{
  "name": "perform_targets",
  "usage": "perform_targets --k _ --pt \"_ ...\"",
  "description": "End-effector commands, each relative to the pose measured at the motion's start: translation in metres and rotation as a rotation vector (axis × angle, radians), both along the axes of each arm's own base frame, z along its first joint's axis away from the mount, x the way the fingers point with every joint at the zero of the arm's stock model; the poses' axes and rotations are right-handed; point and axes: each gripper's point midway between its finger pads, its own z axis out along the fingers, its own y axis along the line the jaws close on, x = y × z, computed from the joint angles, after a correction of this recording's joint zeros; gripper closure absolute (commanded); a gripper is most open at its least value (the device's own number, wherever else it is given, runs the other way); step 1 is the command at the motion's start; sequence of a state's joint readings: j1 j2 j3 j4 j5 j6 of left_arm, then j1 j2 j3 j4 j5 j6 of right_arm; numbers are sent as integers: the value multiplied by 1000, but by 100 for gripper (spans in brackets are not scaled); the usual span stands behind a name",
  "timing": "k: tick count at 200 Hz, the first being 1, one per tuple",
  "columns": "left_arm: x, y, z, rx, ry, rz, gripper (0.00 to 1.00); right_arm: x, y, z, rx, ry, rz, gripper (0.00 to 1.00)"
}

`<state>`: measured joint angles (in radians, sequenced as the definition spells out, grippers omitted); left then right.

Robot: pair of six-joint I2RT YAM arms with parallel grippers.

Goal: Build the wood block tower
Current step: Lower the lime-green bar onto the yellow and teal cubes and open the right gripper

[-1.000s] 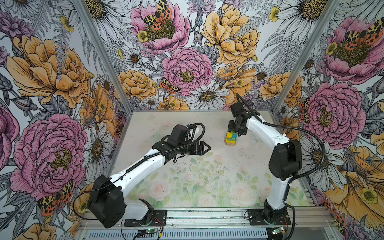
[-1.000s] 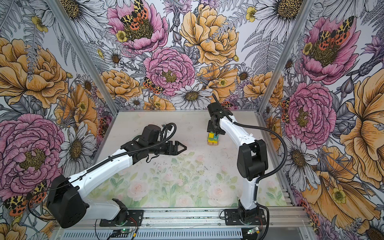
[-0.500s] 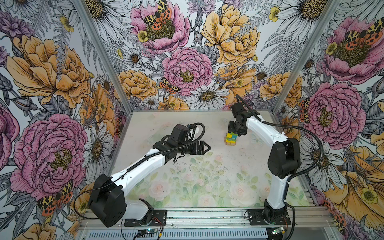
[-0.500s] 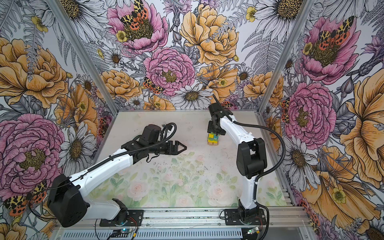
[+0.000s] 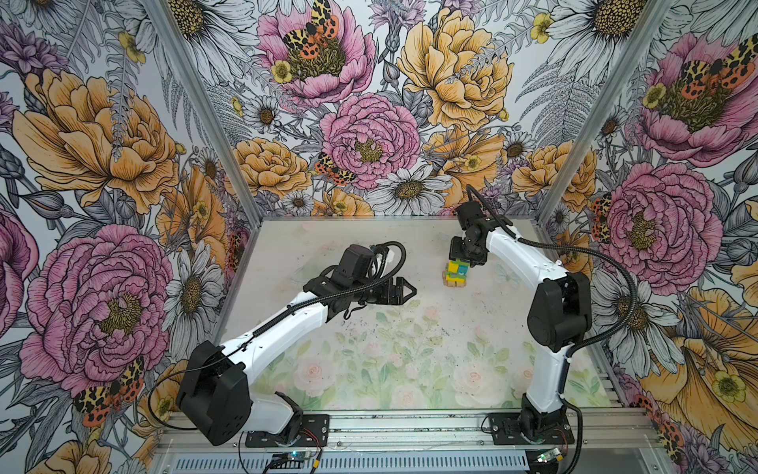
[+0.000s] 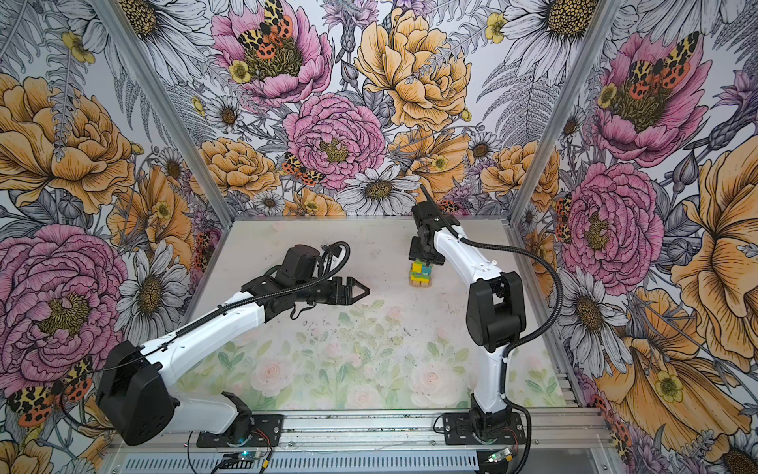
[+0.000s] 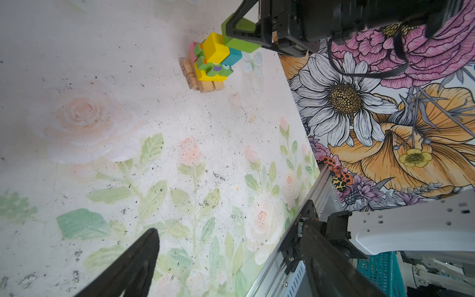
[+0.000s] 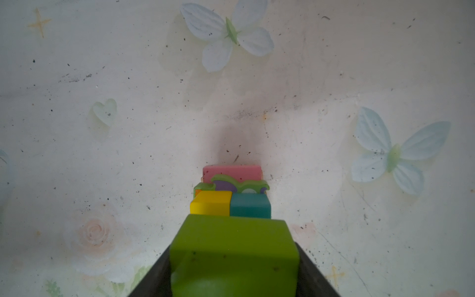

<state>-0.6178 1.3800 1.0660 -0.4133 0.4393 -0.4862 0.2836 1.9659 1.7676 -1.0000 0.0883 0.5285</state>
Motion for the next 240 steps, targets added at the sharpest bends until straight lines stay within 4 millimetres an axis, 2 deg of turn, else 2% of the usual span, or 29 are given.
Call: perform_targets --k 1,90,240 --pt "8 -5 14 -28 -41 -13 12 7 1 -2 4 -1 13 46" --pt "9 -5 11 -25 -32 -10 12 7 1 -10 4 17 9 45" --pt "9 -3 9 -25 -29 0 13 10 4 -6 12 7 17 43"
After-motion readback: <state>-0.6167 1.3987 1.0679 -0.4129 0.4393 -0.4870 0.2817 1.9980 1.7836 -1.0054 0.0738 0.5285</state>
